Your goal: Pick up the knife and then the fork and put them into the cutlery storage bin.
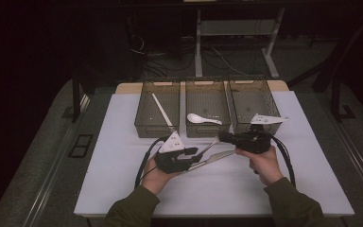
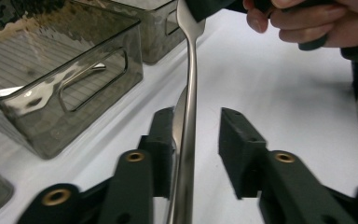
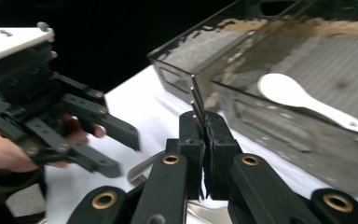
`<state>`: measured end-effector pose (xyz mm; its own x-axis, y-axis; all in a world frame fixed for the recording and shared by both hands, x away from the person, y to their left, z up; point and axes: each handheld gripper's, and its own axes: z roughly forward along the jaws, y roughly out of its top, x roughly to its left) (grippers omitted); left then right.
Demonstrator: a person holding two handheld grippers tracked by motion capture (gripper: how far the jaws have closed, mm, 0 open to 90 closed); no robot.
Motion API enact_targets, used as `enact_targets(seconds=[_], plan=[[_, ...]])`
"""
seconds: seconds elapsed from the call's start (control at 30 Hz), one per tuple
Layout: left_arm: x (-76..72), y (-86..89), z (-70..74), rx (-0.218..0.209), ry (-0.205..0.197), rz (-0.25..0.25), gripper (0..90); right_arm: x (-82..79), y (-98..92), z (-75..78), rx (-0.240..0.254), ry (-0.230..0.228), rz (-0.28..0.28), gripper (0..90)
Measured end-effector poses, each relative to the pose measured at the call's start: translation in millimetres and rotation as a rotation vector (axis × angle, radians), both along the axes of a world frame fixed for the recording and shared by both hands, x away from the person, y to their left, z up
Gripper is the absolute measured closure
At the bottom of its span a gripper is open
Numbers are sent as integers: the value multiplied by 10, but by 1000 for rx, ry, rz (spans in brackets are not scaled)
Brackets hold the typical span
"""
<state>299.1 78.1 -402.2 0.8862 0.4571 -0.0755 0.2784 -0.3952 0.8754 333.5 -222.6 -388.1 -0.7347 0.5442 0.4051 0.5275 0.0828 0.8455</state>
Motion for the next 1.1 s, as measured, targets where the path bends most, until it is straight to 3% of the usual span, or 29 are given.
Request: enact_targets(seconds=[0.27,0.63,0.9,1.1], plan=[[-38,239,2,-4,16,-10,466,28,-309,143,-9,-26,-67,871],[-152,633,-171,6,33,11,301,80,-838,486,-10,-76,-178,870],[-231,774,-235,0,63,34,135,266,-1140,739,-52,-96,-265,870],[-267,786,-274,3,98,42,2,452,-1339,772,-106,-82,-334,870]])
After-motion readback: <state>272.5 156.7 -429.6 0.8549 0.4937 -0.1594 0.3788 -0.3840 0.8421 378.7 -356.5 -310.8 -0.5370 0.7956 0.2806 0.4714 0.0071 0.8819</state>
